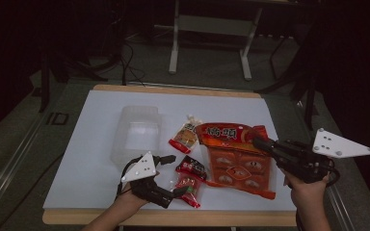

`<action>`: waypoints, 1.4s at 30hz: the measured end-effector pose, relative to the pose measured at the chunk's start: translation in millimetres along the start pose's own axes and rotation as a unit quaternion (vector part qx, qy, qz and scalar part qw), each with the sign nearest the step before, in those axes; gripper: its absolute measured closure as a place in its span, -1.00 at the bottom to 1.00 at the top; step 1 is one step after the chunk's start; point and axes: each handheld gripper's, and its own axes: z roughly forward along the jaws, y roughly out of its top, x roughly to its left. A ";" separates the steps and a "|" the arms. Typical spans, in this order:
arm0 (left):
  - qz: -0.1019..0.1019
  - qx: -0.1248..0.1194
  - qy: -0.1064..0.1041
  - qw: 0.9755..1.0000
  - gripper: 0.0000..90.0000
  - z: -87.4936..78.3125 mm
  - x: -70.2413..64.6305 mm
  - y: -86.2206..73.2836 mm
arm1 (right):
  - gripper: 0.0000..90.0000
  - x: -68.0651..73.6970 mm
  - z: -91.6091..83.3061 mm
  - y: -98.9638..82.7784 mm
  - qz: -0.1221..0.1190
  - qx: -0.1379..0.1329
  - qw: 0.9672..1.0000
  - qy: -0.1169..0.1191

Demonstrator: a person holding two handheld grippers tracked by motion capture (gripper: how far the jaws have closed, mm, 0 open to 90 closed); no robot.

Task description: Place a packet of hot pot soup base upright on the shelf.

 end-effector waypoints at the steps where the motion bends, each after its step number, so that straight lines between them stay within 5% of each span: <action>1: 0.000 0.000 0.000 1.000 -0.91 0.0 0.0 0.0 | 0.95 0.0 0.0 0.0 0.000 0.000 1.000 0.000; 4: -0.002 -0.020 -0.029 0.999 -0.92 6.7 4.7 14.9 | 0.95 8.2 9.8 6.0 -0.009 -0.001 1.000 0.019; 8: 0.013 -0.024 -0.032 0.999 -0.89 12.2 10.3 27.2 | 0.95 13.6 18.4 9.4 -0.011 -0.003 0.999 0.036; 16: 0.013 -0.052 -0.085 0.995 -0.66 20.5 14.1 39.1 | 0.95 21.5 30.9 14.9 -0.017 -0.006 0.998 0.059; 26: 0.019 -0.063 -0.142 0.988 0.24 31.9 15.5 41.0 | 0.95 23.1 37.5 13.7 -0.018 0.001 0.998 0.067; 30: 0.021 -0.055 -0.147 0.987 0.55 35.2 14.2 41.3 | 0.95 19.8 37.1 10.6 -0.013 0.001 0.998 0.067; 42: 0.012 -0.042 -0.151 0.988 0.58 35.2 11.9 41.5 | 0.94 14.4 34.1 4.7 -0.008 0.010 0.997 0.071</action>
